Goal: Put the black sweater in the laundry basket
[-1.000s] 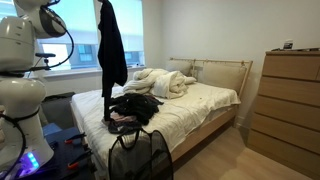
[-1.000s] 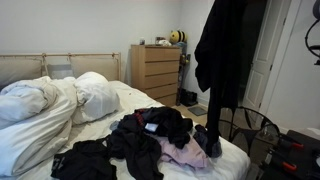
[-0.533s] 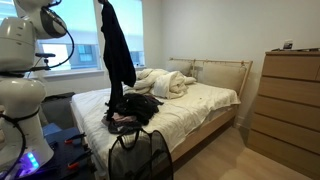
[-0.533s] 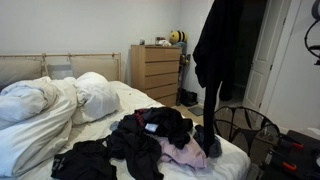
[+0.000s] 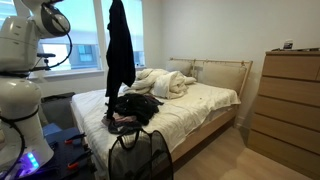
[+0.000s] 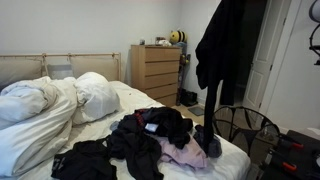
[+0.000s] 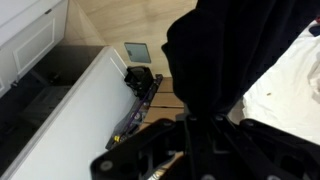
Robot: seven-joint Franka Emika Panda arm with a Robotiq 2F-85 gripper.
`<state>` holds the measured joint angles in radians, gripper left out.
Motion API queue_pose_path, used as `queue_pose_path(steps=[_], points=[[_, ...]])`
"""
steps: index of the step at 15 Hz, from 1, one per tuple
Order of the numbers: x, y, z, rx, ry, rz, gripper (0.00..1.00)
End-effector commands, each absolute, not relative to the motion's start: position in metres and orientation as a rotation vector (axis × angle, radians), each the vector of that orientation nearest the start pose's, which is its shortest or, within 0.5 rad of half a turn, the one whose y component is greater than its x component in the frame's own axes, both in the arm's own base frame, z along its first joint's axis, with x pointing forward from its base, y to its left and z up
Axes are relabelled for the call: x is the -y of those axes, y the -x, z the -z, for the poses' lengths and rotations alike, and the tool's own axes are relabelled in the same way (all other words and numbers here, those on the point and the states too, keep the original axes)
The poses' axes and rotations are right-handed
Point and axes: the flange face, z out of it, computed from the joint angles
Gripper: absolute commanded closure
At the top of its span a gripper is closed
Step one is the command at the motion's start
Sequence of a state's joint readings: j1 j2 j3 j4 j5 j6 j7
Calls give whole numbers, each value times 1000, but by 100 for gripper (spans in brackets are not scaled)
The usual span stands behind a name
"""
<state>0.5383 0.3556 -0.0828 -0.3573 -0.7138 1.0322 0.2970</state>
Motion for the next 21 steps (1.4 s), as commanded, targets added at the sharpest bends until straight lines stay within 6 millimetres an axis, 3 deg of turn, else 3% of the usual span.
queue_pose_path(steps=[1,5,7,16,21], points=[[-65,-454,-906,-707,3342,823,98],[7,-457,-899,-889,3307,676,98],[24,-455,-894,-916,3298,600,98],[38,-454,-887,-920,3305,504,98],[67,-451,-883,-1027,3292,442,98]])
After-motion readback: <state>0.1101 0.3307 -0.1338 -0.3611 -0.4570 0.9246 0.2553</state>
